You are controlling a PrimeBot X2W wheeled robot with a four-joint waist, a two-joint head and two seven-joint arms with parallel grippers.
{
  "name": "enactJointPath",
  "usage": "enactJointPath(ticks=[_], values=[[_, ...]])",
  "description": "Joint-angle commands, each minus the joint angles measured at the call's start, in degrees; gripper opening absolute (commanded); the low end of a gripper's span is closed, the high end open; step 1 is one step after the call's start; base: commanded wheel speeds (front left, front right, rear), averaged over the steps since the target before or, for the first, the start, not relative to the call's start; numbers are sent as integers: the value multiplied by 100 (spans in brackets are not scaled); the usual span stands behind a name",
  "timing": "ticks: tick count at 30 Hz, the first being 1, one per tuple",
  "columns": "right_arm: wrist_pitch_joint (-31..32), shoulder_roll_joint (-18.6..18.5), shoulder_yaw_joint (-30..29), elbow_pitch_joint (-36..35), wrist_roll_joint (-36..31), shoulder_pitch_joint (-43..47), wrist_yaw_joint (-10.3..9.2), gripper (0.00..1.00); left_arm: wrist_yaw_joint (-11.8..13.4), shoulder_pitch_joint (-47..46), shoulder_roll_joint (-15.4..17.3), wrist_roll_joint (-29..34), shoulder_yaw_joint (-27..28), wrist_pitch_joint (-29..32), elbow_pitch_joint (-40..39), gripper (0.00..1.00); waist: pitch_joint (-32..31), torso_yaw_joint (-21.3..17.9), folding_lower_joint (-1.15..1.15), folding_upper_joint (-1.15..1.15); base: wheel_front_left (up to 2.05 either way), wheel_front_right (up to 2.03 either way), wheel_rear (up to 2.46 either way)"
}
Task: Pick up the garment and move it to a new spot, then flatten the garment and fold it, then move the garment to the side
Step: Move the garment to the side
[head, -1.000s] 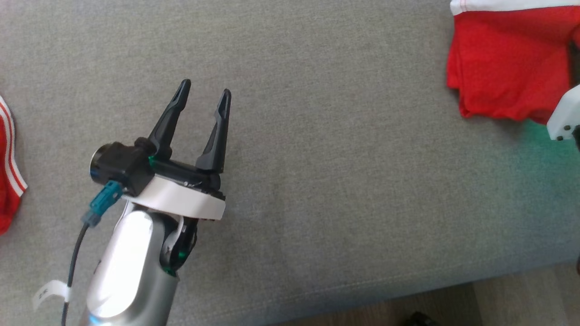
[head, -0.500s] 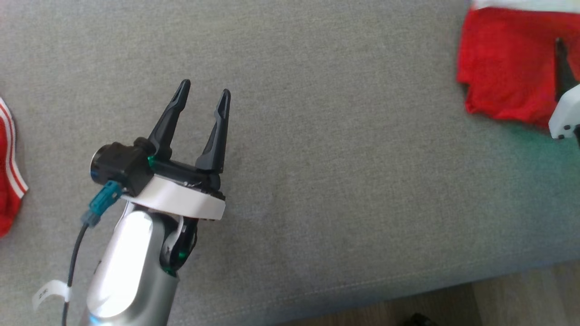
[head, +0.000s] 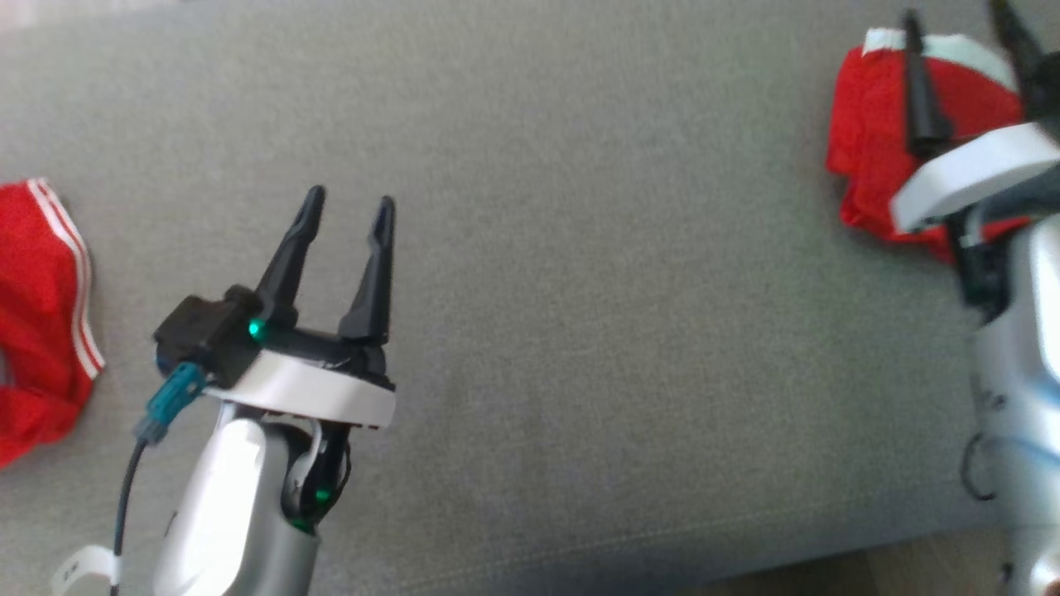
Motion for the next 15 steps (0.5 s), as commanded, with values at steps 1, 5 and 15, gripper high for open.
enactJointPath(ticks=[1,5,15], values=[[-152,131,208,-364,104,123,37,100,-26,-19,10,-43,301,-29,-192,100,-323,87,0,0,0,0,0],[-442,500,358,-667,201,413,37,100,-6,141,-22,-38,475,-29,-228,100,-635,233,0,0,0,0,0],[-1178,1124,566,-808,148,1697,37,100,74,756,-54,15,789,-29,-277,100,-1231,739,0,0,0,0,0]])
